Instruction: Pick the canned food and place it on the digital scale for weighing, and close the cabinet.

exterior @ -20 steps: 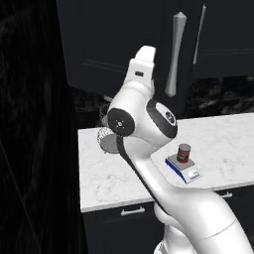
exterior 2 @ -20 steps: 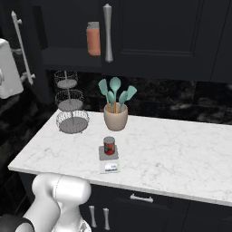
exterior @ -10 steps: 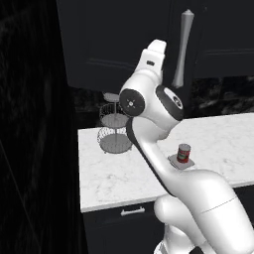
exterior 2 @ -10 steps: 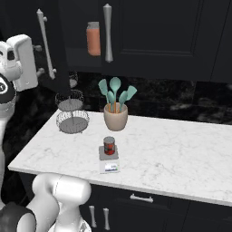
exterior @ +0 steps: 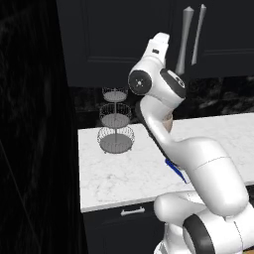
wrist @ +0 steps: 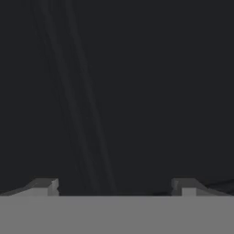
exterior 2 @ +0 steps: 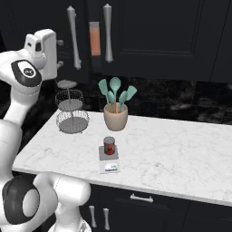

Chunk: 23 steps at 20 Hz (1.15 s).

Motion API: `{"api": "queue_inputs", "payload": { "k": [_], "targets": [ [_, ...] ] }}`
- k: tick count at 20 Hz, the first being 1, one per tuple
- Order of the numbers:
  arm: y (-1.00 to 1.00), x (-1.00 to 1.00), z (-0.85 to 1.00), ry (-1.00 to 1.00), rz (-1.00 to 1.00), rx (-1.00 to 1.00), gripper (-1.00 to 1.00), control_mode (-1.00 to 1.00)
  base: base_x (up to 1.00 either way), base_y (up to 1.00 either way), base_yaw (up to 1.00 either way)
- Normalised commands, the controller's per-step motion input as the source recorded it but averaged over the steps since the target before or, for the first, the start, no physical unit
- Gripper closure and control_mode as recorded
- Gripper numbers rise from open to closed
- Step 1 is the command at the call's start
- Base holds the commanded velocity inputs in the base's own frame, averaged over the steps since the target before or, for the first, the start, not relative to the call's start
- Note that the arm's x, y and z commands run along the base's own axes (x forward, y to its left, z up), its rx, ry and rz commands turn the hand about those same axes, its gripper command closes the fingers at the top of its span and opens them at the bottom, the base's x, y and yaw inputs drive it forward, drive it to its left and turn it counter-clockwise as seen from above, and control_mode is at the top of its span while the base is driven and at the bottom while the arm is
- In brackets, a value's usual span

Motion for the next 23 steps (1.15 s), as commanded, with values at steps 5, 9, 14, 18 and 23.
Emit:
{"api": "queue_inputs", "payload": {
  "k": [5, 9, 14, 18, 23],
  "targets": [
    [-0.31, 1.00, 0.00, 0.00, 0.00, 0.03, -1.00, -1.00, 0.00, 0.00, 0.00],
    [-0.26, 0.98, 0.00, 0.00, 0.00, 0.01, -1.00, -1.00, 0.00, 0.00, 0.00],
    [-0.22, 0.89, 0.00, 0.00, 0.00, 0.00, -1.00, -1.00, 0.00, 0.00, 0.00],
    [-0.17, 0.65, -0.22, -0.03, 0.00, 0.00, -1.00, -1.00, 0.00, 0.00, 0.00],
    [-0.50, 0.40, -0.85, 0.00, 0.01, 0.00, -1.00, -1.00, 0.00, 0.00, 0.00]
  ]
}}
